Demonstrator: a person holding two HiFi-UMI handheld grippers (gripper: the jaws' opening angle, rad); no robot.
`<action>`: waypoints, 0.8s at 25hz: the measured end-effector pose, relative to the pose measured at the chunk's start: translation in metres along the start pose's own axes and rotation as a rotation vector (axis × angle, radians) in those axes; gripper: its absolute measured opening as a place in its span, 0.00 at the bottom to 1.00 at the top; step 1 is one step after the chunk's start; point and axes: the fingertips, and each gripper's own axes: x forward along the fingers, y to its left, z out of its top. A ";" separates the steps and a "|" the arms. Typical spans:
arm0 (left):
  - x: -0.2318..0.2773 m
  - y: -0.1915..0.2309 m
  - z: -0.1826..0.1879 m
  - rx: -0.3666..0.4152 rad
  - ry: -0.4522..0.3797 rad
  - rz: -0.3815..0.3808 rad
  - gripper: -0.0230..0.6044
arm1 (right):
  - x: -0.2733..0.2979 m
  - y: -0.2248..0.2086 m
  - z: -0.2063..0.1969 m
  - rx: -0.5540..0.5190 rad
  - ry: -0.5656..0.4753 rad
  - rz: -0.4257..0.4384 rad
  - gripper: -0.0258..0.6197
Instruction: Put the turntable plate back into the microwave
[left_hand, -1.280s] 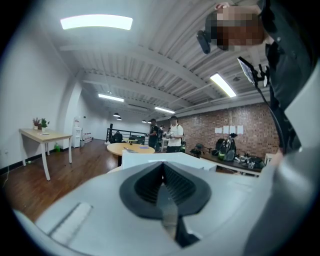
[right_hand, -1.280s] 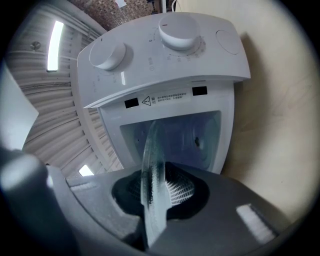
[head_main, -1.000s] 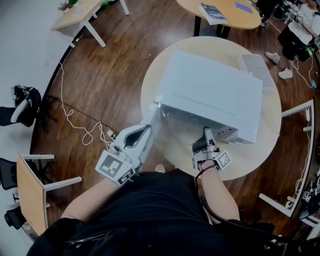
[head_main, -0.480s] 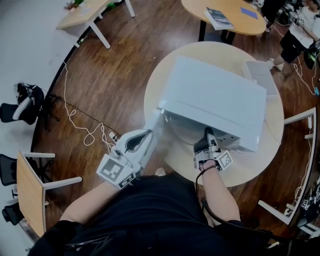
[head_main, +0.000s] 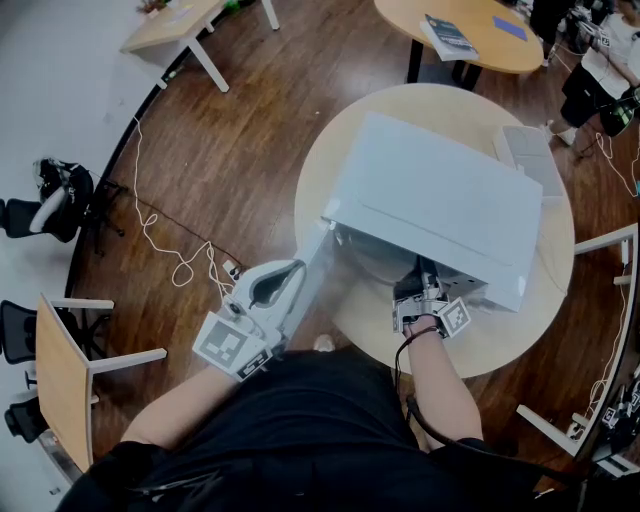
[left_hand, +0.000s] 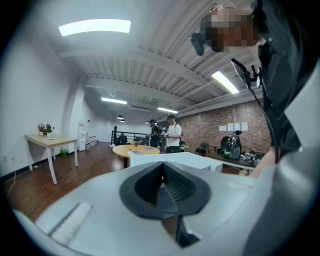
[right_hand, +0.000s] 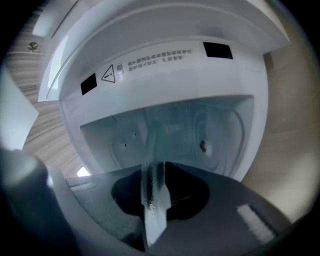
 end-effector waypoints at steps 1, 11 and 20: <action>-0.001 0.001 0.000 -0.002 0.000 0.007 0.05 | 0.000 -0.001 0.000 0.000 -0.002 -0.003 0.10; 0.004 0.005 -0.002 -0.002 0.004 0.020 0.05 | 0.008 -0.017 0.010 -0.006 -0.057 -0.040 0.10; 0.002 0.007 -0.002 -0.022 -0.009 0.014 0.05 | 0.015 -0.023 0.010 -0.024 -0.072 -0.062 0.10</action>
